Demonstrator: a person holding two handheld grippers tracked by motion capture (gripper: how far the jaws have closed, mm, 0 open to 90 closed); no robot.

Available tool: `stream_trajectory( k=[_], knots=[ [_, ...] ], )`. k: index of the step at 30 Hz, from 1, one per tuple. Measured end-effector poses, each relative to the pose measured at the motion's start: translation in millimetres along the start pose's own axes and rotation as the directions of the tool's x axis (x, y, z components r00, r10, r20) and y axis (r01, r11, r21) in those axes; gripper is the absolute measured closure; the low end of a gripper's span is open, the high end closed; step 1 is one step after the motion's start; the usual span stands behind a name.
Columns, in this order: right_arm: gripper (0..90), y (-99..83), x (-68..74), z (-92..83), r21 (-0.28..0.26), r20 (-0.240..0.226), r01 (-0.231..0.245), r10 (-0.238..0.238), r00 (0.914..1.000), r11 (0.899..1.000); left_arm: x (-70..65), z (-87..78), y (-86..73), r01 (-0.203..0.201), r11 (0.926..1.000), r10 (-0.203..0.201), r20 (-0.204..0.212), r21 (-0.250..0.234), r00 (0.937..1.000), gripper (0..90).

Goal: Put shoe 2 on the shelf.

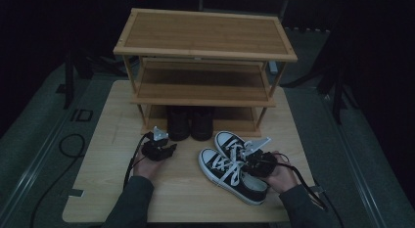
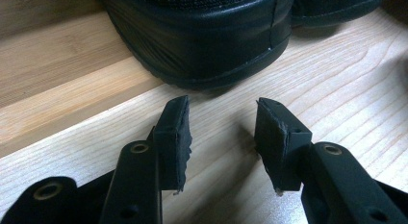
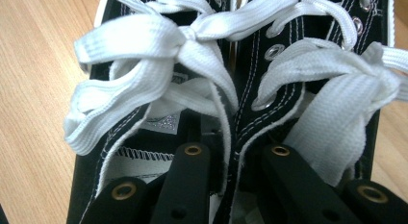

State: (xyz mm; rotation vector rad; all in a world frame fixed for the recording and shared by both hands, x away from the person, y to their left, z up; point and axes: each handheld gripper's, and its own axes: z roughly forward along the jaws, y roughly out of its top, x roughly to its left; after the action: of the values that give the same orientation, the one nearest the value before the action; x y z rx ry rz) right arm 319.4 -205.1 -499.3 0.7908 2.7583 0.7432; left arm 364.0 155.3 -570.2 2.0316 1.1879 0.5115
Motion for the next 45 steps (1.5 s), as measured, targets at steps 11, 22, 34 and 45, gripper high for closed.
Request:
stream_trajectory(
  k=[11, 22, 34, 45],
  knots=[
    [85.8, 2.0, -12.6, -23.0, -0.033, 0.010, -0.010, 0.010, 0.9999, 0.999, 0.2, 0.0, 0.0, -0.001, 1.0000, 0.001, 0.001, 0.001, 1.0000, 56.4],
    [85.8, 7.1, -26.2, -43.9, -0.058, 0.003, 0.008, -0.008, 1.0000, 0.998, 0.1, 0.0, 0.0, -0.002, 1.0000, 0.002, 0.001, 0.001, 1.0000, 56.4],
    [85.8, 20.5, -30.8, -57.9, -0.092, -0.039, 0.055, -0.059, 0.9975, 0.994, 0.3, 0.0, -0.1, -0.001, 1.0000, 0.001, 0.002, -0.001, 1.0000, 56.4],
    [85.8, 38.2, -27.4, -71.5, -0.101, -0.049, 0.127, -0.132, 0.9900, 0.987, 0.4, -0.2, -0.1, -0.001, 1.0000, 0.001, 0.004, 0.000, 1.0000, 56.4]
  ],
)
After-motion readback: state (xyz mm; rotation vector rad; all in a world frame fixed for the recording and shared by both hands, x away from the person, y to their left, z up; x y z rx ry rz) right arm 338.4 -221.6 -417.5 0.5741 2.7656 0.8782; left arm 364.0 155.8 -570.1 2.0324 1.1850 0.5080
